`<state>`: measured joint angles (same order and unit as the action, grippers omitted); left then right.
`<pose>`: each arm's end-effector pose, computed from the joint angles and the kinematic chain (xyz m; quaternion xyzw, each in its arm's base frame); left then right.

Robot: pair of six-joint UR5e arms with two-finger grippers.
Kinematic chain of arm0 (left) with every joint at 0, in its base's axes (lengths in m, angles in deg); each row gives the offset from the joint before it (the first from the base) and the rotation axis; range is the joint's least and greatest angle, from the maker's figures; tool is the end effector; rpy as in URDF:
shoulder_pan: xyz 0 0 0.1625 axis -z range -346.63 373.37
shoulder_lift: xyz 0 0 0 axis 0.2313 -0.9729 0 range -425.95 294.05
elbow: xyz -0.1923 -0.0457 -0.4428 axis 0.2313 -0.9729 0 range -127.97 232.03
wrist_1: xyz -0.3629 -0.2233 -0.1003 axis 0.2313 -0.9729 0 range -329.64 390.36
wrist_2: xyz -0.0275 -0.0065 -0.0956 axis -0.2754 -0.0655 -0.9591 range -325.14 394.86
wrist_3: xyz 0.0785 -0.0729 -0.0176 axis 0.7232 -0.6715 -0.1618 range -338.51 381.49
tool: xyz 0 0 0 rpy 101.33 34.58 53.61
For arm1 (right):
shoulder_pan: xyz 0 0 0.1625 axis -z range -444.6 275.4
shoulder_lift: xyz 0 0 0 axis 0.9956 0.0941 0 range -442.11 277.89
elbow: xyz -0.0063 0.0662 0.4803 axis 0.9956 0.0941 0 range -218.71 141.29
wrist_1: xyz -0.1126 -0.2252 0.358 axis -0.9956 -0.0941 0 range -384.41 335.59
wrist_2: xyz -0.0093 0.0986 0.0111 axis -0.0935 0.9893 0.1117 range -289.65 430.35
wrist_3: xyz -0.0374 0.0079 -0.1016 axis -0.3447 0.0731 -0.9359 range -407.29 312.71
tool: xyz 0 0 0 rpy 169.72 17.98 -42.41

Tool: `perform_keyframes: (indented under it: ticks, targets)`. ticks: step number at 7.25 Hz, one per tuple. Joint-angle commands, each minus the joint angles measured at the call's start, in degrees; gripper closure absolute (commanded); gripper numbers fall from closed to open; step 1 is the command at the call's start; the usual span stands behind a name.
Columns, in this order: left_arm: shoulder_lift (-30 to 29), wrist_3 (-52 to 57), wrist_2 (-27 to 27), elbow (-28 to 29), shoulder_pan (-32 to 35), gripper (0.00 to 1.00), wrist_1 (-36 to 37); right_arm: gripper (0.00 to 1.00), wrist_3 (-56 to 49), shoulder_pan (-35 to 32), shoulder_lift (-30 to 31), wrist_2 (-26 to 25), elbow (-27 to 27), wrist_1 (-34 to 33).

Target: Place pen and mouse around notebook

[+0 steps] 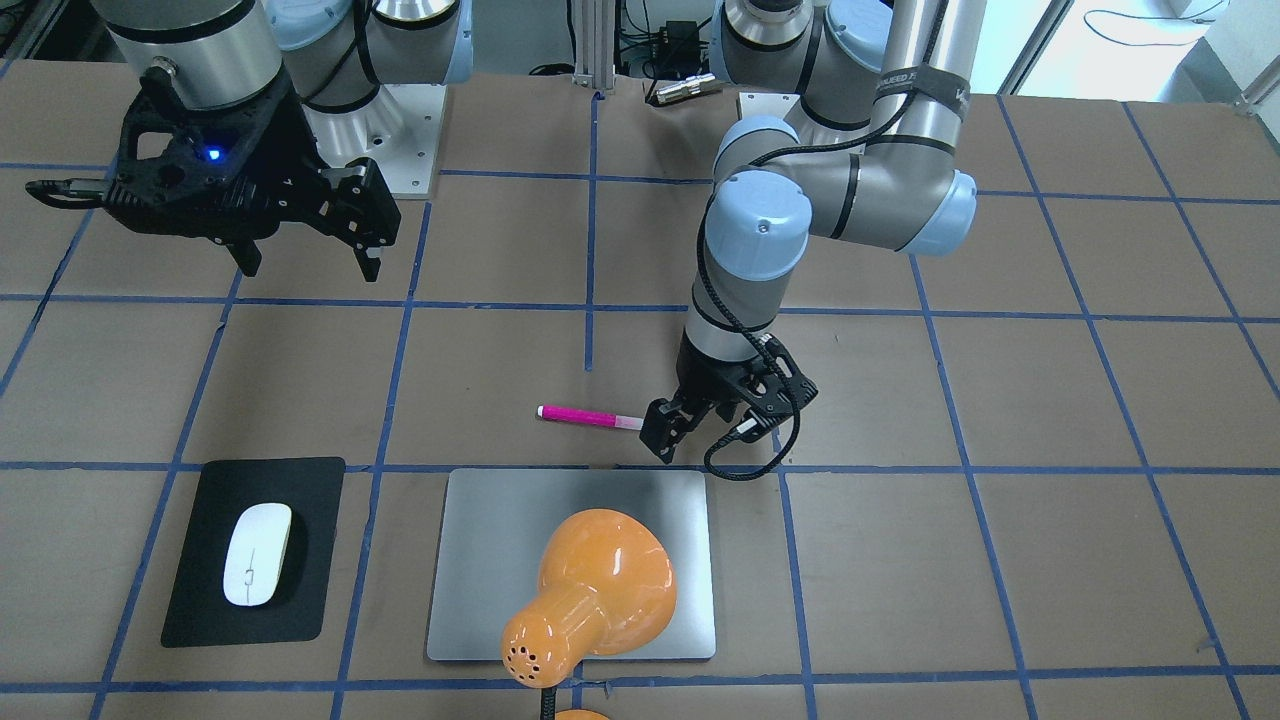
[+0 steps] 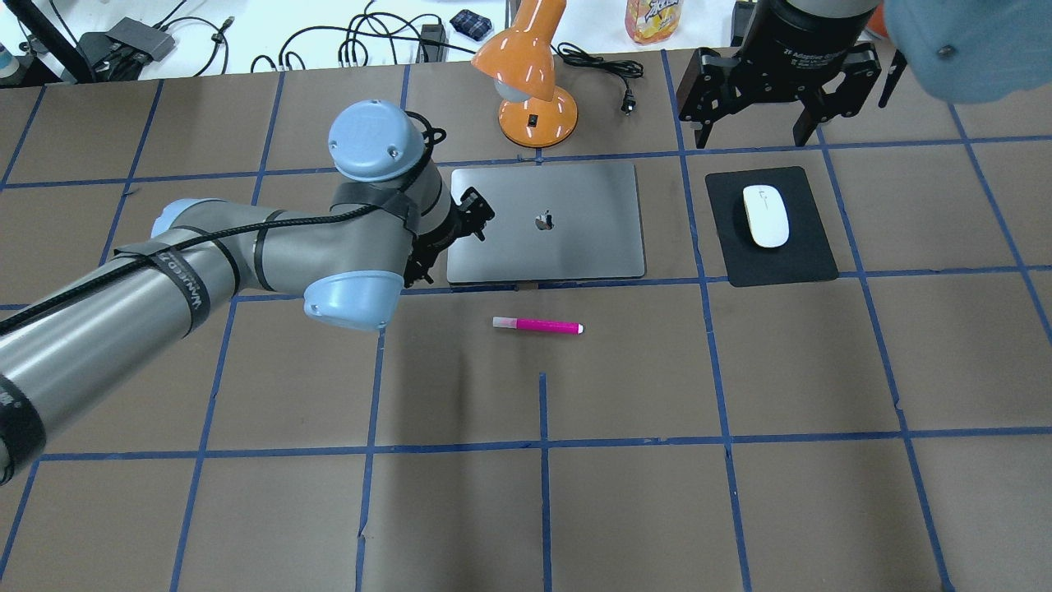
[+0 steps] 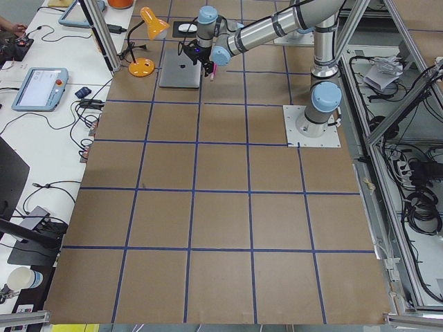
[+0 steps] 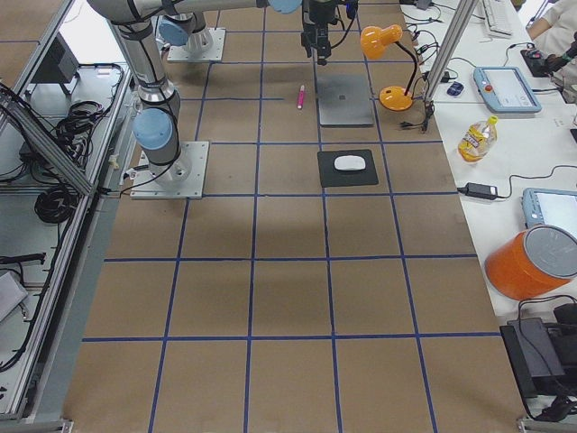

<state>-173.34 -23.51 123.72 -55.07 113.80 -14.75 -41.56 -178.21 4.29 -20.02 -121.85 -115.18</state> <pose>-0.2429 -0.5718 0.3003 0.2951 -0.9511 0.0756 0.0509 0.1672 -0.5442 0.5689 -0.0186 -0.9992 0.0354 0.0004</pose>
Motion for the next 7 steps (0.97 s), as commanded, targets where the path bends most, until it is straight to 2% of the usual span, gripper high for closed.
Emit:
perform_keyframes:
  ticks: [1,2,4,6,7]
  targets:
    - [3.5,14.6,-0.3,0.0,-5.0,0.00,-2.5,0.00,0.0,0.0,0.0,0.0,0.0,0.1]
    - [5.2,23.1,-0.3,0.1,-6.5,0.00,-5.2,0.00,0.0,0.0,0.0,-0.1,0.0,0.1]
    - [9.7,33.4,0.1,0.7,-9.6,0.00,-14.7,0.00,0.0,0.0,0.0,-0.2,-0.1,0.1]
    - [14.3,40.2,0.8,2.9,-11.7,0.00,-23.4,0.00,0.0,0.1,0.0,-0.2,-0.1,-0.1]
    - [16.4,46.3,1.8,5.1,-12.4,0.00,-31.1,0.00,0.0,0.1,0.0,-0.2,-0.1,0.0]
